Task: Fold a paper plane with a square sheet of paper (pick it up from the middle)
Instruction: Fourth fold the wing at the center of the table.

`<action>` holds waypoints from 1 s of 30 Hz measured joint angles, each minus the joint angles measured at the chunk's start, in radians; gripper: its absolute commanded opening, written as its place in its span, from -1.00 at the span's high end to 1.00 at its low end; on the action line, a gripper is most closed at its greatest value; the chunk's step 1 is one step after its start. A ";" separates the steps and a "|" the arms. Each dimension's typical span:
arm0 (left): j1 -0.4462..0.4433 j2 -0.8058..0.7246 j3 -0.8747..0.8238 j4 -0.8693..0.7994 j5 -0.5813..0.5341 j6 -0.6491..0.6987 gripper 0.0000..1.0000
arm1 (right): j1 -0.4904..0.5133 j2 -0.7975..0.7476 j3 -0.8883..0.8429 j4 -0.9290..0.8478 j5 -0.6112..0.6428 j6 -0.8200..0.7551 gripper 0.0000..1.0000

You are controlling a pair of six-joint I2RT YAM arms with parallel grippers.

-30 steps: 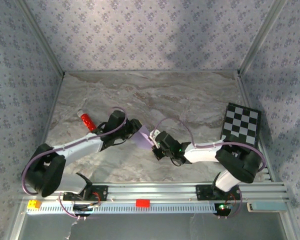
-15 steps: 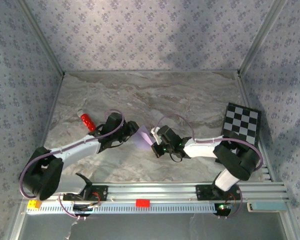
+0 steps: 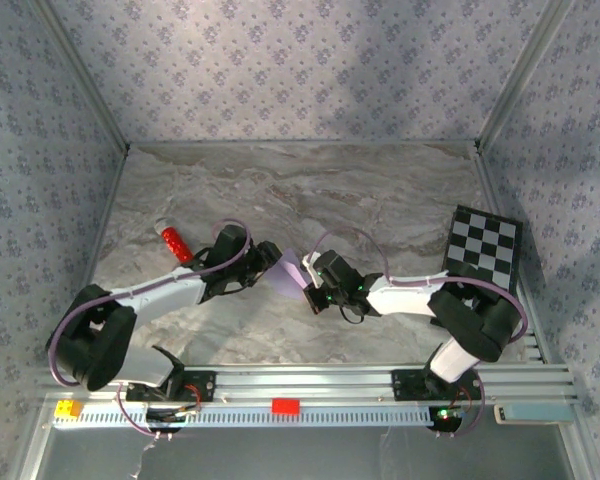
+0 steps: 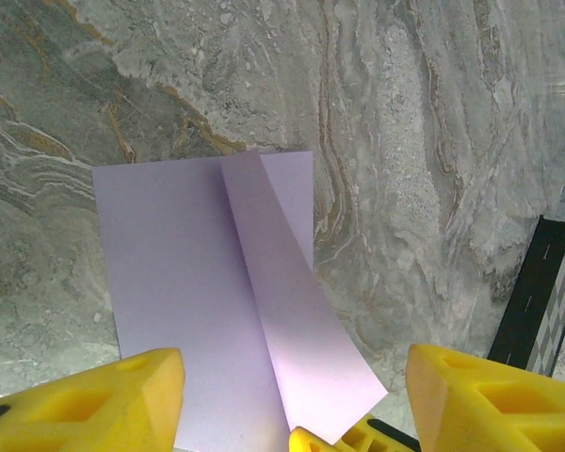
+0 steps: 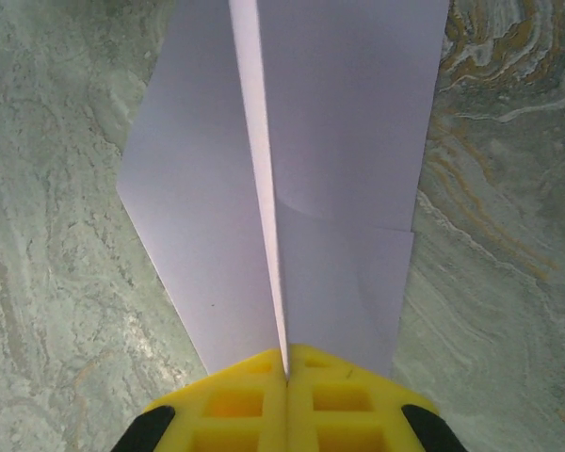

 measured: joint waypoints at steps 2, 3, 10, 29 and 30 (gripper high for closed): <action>0.000 0.004 0.002 0.000 0.003 -0.003 -0.35 | 0.005 -0.002 0.000 0.000 0.011 0.000 1.00; 0.000 0.007 0.005 0.000 0.005 -0.004 -0.37 | 0.006 -0.004 0.000 -0.001 0.016 0.000 1.00; 0.000 0.042 0.035 -0.001 0.025 -0.013 -0.44 | 0.027 -0.031 0.000 -0.002 0.065 -0.006 1.00; 0.000 0.175 0.135 -0.010 0.061 -0.032 0.08 | 0.075 -0.036 0.000 0.005 0.147 -0.076 0.87; 0.000 0.177 0.135 -0.014 0.061 -0.033 0.16 | 0.078 -0.036 0.000 0.006 0.151 -0.080 0.85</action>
